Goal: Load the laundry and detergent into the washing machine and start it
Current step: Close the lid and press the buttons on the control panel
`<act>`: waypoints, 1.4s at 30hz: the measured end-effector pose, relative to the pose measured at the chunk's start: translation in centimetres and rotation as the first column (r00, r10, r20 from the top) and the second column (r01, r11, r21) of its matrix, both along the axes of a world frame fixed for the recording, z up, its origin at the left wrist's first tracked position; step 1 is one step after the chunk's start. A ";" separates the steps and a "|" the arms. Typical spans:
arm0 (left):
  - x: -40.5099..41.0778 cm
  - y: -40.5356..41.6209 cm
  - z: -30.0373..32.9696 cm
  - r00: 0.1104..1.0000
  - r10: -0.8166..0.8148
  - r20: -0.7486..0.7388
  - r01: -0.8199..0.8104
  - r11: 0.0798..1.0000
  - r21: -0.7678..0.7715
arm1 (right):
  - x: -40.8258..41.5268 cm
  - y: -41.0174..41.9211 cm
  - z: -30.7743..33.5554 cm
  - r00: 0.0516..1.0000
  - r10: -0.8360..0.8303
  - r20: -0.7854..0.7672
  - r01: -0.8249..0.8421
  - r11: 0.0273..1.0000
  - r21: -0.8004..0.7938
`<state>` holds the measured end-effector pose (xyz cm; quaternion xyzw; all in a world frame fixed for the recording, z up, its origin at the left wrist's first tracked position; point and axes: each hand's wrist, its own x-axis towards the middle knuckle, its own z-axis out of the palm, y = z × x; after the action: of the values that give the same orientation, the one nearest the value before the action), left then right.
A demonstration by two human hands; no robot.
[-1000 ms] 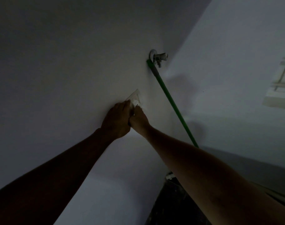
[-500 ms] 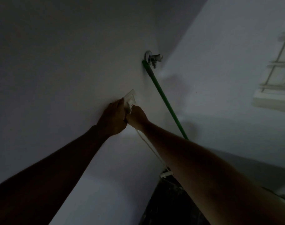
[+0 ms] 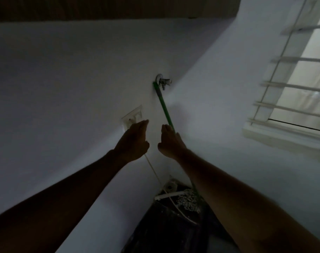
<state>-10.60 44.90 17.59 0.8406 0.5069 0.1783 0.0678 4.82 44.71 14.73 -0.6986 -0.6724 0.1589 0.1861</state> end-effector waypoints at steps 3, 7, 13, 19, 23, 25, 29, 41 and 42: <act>1.7 -3.5 0.7 0.999 -0.038 0.030 0.037 0.999 0.008 | 2.1 -3.9 0.9 0.996 -0.007 0.088 0.004 0.999 0.037; 3.7 -8.1 1.1 0.996 -0.081 0.048 0.078 0.995 0.068 | 4.8 -9.3 2.2 0.993 -0.027 0.116 0.023 0.999 0.032; 6.1 -14.9 0.9 0.987 -0.125 0.099 0.121 0.991 0.049 | 7.8 -17.9 3.0 0.987 -0.068 0.148 0.060 0.996 0.059; 8.6 -22.5 -0.4 0.977 -0.152 0.148 0.166 0.982 -0.089 | 9.5 -26.9 1.3 0.980 -0.118 0.158 0.104 0.990 0.095; 9.3 -27.3 -2.9 0.966 -0.188 0.175 0.206 0.974 -0.092 | 10.6 -32.2 -0.5 0.972 -0.141 0.191 0.130 0.989 0.066; 9.2 -29.5 -4.4 0.962 -0.189 0.195 0.213 0.971 -0.109 | 11.1 -35.0 -1.4 0.969 -0.148 0.197 0.143 0.989 0.042; 8.6 -32.9 -7.1 0.970 -0.143 0.195 0.176 0.971 -0.164 | 11.6 -38.8 -2.9 0.978 -0.134 0.162 0.133 0.991 0.015; 7.0 -42.6 -11.6 0.968 -0.177 0.178 0.225 0.927 -0.300 | 8.6 -48.7 -7.3 0.982 -0.184 0.031 0.183 0.983 0.022; 6.8 -43.1 -11.8 0.968 -0.188 0.164 0.231 0.924 -0.305 | 8.0 -49.3 -7.7 0.982 -0.187 0.028 0.186 0.982 0.035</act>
<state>-3.84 1.80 5.75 0.8542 0.4305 0.1400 0.2559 12.85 -4.64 7.01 -0.7577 -0.6094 0.1189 0.2012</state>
